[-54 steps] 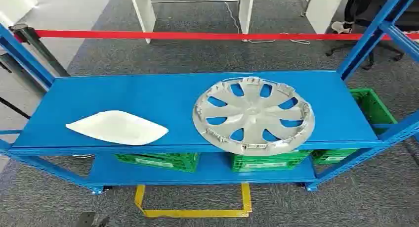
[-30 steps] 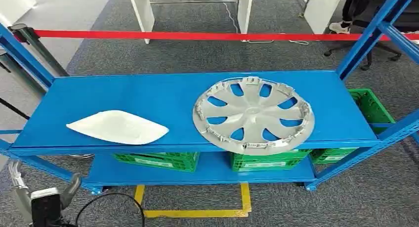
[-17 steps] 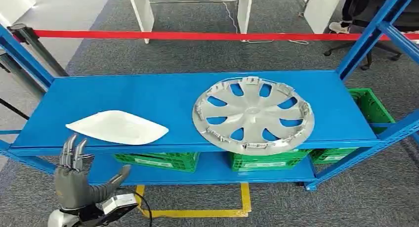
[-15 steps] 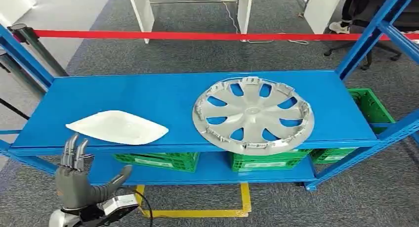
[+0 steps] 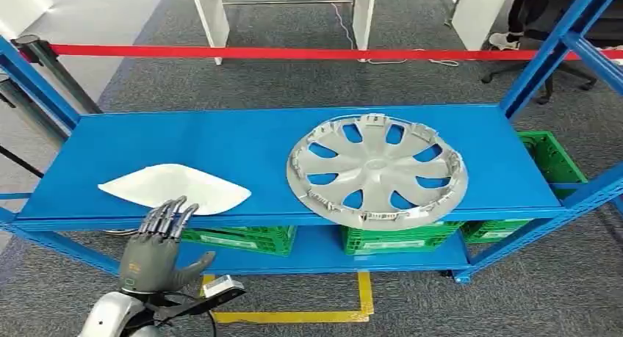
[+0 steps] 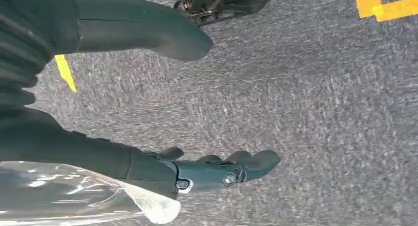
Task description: Take the parts from the cabinet and place them on the table.
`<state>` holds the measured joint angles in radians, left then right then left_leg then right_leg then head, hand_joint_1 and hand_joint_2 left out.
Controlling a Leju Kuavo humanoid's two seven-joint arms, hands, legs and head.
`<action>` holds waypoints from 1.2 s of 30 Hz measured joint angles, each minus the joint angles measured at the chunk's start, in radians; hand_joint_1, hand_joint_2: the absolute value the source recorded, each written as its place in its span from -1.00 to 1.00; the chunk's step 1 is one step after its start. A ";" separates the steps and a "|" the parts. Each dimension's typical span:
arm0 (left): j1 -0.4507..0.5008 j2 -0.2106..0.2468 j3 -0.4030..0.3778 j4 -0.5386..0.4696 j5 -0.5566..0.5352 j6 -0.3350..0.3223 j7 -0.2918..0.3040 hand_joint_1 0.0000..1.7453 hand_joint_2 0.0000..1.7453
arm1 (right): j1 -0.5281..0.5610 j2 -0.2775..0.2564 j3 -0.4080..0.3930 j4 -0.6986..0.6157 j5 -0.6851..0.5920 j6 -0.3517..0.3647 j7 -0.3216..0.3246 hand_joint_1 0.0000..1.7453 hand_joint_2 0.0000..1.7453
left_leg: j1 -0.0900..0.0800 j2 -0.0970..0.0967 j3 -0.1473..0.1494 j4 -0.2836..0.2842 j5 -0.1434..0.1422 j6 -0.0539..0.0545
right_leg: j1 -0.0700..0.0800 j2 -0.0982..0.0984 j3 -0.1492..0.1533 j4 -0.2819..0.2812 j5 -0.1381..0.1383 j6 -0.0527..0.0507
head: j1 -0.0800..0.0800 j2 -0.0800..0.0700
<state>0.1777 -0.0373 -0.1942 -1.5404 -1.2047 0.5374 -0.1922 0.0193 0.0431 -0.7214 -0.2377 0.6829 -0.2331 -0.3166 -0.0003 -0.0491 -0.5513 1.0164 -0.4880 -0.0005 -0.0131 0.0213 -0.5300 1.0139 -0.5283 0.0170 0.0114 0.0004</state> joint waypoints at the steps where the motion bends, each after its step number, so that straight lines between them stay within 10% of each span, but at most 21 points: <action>1: -0.011 0.012 -0.006 0.008 -0.008 -0.014 0.011 -1.00 1.00 | -0.001 -0.002 0.000 0.001 0.005 0.003 0.001 -1.00 1.00 | 0.000 0.000 0.000 0.000 0.000 0.000 | 0.000 0.000 0.000 0.000 0.000 0.000 | 0.000 0.000; 36: -0.213 0.051 -0.026 0.210 -0.239 -0.095 0.225 -1.00 1.00 | -0.021 -0.010 0.000 0.017 0.124 0.049 0.037 -1.00 1.00 | 0.000 0.000 0.000 0.000 0.000 0.000 | 0.000 0.000 0.000 0.000 0.000 0.000 | 0.000 0.000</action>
<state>-0.0358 0.0134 -0.2197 -1.3306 -1.4439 0.4422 0.0324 -0.0019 0.0332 -0.7218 -0.2209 0.8072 -0.1839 -0.2796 -0.0003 -0.0491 -0.5515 1.0168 -0.4879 -0.0004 -0.0131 0.0213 -0.5300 1.0139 -0.5281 0.0173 0.0118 0.0004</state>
